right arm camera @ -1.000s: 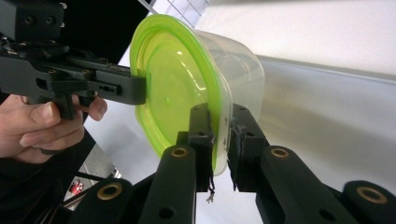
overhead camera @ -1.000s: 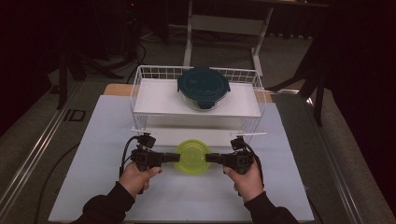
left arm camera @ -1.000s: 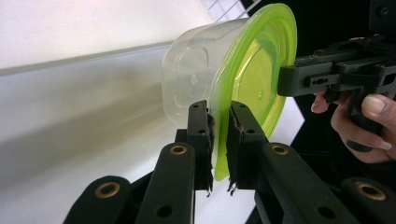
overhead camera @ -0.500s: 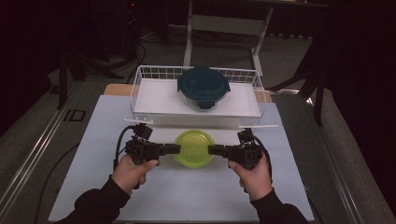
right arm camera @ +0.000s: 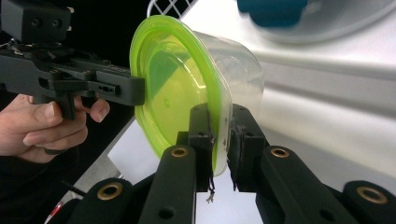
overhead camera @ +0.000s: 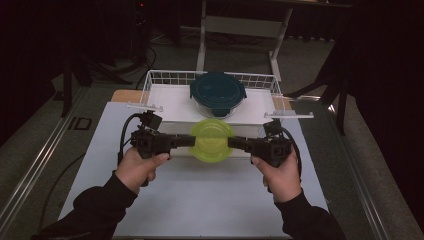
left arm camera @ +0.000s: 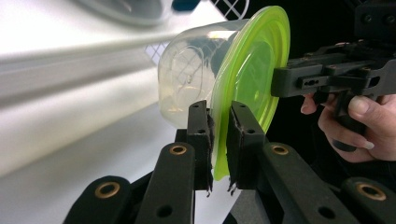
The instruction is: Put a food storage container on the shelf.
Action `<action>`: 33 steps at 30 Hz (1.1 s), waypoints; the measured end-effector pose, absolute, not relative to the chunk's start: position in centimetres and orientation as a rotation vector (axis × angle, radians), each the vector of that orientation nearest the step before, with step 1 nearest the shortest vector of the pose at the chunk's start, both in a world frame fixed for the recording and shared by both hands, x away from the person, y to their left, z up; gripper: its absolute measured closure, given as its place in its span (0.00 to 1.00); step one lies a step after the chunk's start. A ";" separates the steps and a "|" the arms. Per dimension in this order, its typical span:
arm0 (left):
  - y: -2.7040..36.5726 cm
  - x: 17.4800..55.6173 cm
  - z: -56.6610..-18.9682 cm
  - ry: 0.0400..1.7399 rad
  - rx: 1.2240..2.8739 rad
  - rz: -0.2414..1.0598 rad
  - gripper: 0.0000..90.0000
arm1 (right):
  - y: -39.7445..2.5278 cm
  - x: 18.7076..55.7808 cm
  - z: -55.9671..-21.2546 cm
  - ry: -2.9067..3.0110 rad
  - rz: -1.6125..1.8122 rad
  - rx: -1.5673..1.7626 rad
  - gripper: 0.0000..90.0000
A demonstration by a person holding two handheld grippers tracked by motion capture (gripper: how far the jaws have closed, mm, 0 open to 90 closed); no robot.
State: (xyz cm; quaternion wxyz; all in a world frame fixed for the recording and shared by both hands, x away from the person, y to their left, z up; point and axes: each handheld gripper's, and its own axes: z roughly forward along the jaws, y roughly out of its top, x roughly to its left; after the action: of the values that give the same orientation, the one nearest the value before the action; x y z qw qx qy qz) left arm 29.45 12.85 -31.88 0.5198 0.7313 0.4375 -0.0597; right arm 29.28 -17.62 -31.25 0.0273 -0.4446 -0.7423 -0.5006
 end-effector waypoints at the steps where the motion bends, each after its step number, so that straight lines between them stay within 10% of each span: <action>1: 12.8 29.7 -31.5 1.046 1.751 -0.140 0.89 | -17.6 29.4 -30.8 -2.290 -1.553 -1.376 0.90; 33: 11.5 37.8 -25.5 1.072 1.730 -0.104 0.90 | -18.0 36.5 -24.3 -2.277 -1.609 -1.502 0.90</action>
State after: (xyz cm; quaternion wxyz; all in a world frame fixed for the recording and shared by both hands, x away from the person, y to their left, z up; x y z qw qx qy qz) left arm 37.76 11.46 -25.49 0.5243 0.7228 0.4481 -0.0434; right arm 36.48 -18.00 -24.32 -0.0127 -0.4744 -0.7188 -0.5081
